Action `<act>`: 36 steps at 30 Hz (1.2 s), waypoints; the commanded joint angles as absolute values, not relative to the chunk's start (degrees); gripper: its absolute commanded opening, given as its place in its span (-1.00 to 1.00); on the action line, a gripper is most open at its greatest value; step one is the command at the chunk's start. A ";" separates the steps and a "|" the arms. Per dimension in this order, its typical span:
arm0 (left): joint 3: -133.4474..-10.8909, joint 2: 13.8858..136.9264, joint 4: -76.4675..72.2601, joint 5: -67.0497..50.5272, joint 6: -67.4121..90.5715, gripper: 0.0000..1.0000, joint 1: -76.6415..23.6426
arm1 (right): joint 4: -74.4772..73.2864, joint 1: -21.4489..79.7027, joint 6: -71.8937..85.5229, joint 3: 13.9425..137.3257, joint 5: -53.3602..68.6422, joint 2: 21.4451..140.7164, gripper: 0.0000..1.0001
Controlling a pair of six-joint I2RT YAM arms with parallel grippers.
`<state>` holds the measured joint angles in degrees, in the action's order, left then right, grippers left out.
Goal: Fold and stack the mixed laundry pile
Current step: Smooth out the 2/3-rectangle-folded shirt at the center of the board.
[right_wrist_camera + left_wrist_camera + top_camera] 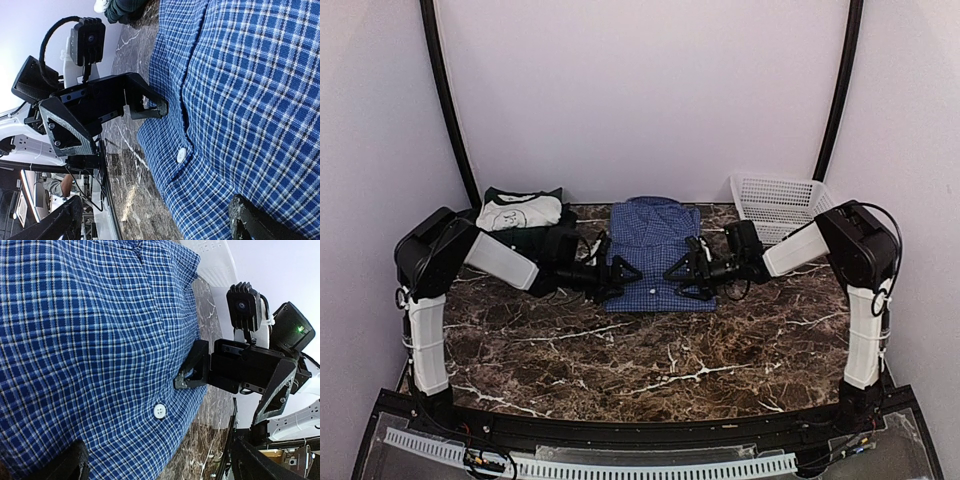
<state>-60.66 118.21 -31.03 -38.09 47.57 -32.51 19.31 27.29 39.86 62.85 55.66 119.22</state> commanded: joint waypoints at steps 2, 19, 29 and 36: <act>-50.84 112.88 -26.93 -34.26 48.76 0.98 -35.84 | 19.07 32.76 43.71 53.41 52.54 112.92 0.97; -64.38 107.85 -22.22 -38.13 44.28 0.98 -39.99 | 13.70 30.05 40.25 57.83 53.37 104.85 0.97; -68.55 121.65 -30.88 -37.79 49.42 0.98 -38.15 | 18.74 27.21 39.92 63.22 54.68 120.00 0.96; -63.40 124.00 -33.83 -37.17 50.91 0.98 -37.10 | 18.03 27.23 38.53 64.27 56.19 122.51 0.91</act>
<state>-67.24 122.74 -33.17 -38.50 49.65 -37.80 19.03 27.07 40.69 64.40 56.84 121.12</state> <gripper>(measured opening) 0.990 0.958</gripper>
